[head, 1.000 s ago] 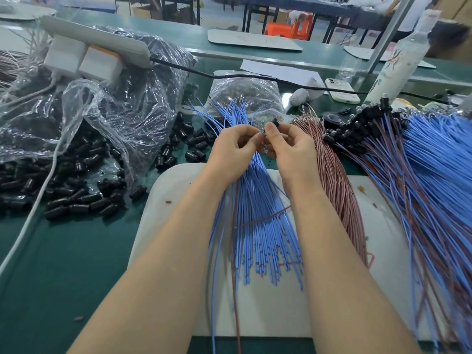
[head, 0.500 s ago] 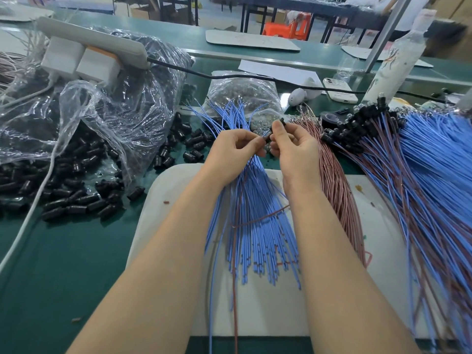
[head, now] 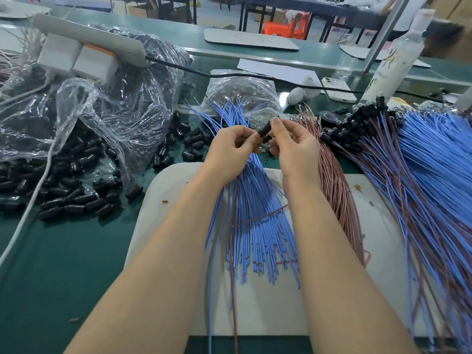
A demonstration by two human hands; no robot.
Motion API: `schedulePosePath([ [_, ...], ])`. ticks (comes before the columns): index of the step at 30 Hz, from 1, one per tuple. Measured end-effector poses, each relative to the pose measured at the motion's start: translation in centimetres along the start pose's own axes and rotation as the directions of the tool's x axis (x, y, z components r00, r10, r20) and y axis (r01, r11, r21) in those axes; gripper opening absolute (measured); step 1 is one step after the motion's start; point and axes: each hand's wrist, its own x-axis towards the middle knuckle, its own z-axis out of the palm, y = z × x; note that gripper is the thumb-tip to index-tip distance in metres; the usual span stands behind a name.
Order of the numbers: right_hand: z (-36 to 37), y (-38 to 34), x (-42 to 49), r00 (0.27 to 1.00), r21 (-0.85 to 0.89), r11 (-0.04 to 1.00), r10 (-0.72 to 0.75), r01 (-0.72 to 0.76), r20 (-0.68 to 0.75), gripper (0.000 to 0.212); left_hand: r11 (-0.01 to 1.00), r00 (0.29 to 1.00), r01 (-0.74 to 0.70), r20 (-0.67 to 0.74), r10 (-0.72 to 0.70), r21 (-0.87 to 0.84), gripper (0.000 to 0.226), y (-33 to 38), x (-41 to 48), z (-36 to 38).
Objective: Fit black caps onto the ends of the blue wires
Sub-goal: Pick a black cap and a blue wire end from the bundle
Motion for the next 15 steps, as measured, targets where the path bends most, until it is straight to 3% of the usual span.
schedulePosePath([
  [4,-0.13,-0.16,0.16,0.999,0.033,0.999,0.008,-0.007,-0.039,0.015,1.000,1.000,-0.004,0.009,0.003,0.011,0.016,0.07,-0.08,0.07],
  [11,-0.09,-0.28,0.21,0.988,0.272,0.955,0.142,-0.121,-0.061,0.012,1.000,1.000,-0.009,0.012,0.009,0.006,0.016,0.01,-0.13,0.22],
  [15,-0.16,-0.13,0.32,0.985,0.193,0.967,0.173,-0.168,-0.009,0.010,1.000,1.000,-0.008,0.007,0.008,0.005,0.016,0.00,-0.17,0.21],
])
